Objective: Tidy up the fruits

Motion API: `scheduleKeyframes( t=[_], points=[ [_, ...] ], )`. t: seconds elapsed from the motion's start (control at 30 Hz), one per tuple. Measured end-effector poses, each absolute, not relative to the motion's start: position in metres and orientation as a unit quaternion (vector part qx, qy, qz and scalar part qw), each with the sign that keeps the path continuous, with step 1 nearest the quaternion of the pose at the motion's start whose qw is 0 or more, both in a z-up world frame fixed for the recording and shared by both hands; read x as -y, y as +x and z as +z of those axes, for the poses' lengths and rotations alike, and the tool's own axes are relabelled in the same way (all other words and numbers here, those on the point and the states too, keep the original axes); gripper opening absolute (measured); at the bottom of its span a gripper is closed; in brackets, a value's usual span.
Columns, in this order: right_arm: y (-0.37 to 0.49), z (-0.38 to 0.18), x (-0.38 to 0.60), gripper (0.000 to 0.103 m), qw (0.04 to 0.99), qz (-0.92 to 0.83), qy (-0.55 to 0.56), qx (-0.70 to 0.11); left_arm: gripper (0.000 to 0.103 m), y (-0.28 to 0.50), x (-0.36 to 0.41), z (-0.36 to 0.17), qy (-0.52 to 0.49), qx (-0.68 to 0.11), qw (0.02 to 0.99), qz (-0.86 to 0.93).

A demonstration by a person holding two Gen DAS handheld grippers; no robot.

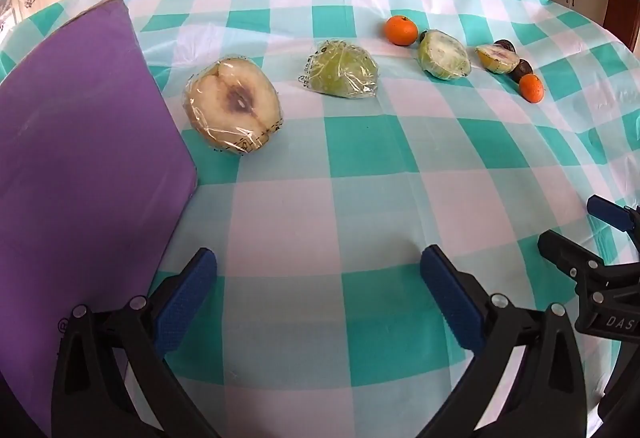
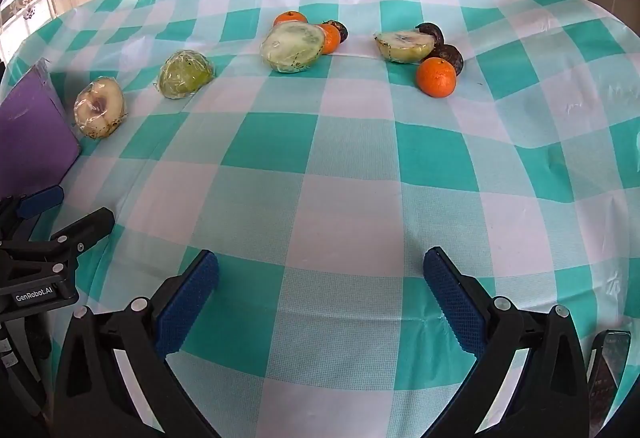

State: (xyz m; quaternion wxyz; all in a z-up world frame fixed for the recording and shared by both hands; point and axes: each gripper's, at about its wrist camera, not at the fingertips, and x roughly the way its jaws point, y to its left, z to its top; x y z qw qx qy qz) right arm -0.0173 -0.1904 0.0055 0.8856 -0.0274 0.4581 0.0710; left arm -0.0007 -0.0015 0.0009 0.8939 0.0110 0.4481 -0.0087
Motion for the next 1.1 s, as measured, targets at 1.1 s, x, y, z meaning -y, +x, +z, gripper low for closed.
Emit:
scheduleKeyframes(
  t=[1.1],
  points=[
    [-0.0179,0.0051,0.1919,0.099,0.886,0.071,-0.026,-0.457,0.102,-0.0011,0.0007,0.0013,0.014,-0.448,0.894,-0.013]
  ],
)
